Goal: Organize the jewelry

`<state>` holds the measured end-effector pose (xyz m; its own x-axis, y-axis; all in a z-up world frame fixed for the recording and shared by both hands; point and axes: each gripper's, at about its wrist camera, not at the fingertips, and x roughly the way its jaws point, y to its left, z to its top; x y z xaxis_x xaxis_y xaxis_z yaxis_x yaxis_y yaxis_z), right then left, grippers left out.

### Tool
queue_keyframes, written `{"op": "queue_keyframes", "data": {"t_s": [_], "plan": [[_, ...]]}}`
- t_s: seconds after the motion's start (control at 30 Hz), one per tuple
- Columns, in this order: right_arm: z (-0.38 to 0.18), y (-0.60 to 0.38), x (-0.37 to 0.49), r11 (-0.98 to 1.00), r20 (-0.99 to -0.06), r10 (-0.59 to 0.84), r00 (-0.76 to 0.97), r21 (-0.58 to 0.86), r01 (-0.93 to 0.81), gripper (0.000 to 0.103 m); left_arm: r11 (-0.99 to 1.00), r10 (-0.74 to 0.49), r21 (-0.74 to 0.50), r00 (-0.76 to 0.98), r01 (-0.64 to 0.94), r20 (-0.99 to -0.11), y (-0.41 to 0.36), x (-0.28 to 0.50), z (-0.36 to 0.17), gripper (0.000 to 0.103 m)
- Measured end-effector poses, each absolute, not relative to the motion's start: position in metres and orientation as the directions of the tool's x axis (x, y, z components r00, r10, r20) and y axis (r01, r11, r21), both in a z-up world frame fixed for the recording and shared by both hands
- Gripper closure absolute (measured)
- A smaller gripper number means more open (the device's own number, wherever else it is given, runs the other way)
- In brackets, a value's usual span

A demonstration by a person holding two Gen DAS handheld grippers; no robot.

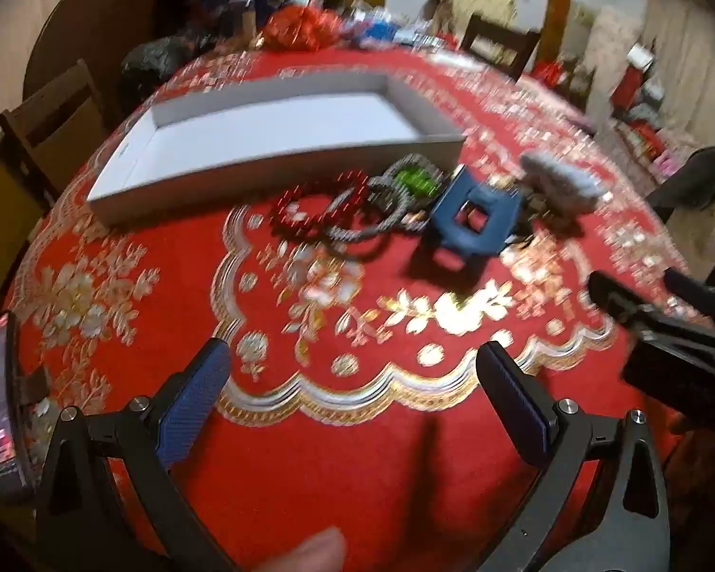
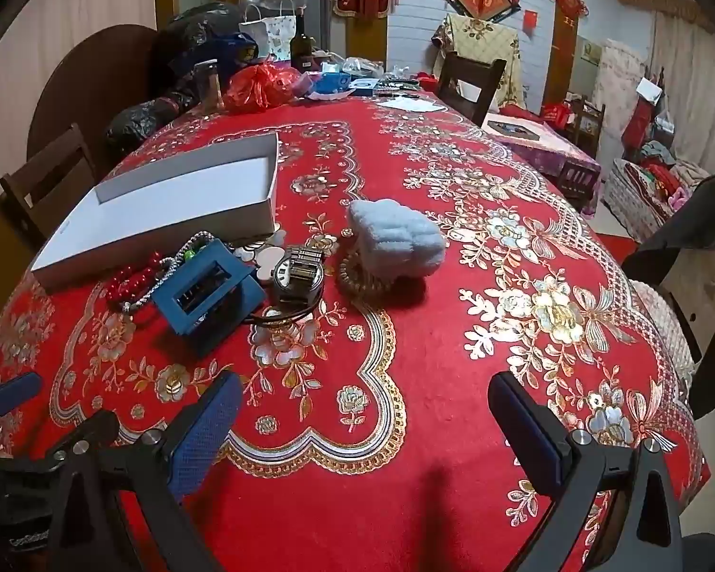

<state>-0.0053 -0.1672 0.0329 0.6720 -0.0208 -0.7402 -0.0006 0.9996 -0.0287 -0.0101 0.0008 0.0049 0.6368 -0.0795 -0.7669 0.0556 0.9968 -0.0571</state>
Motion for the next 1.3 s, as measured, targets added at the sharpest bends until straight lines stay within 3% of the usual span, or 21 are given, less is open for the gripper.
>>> {"op": "queue_keyframes", "data": {"t_s": [0.33, 1.3], "plan": [[0.031, -0.167, -0.005, 0.999, -0.746, -0.028, 0.665, -0.034, 0.004, 0.000, 0.997, -0.033, 0.022, 0.628, 0.080, -0.778, -0.008, -0.011, 0.004, 0.001], [0.028, -0.167, -0.002, 0.999, -0.750, -0.036, 0.661, -0.039, 0.010, 0.000, 0.995, -0.096, -0.078, 0.622, 0.056, -0.777, 0.003, -0.016, -0.004, 0.001]]}}
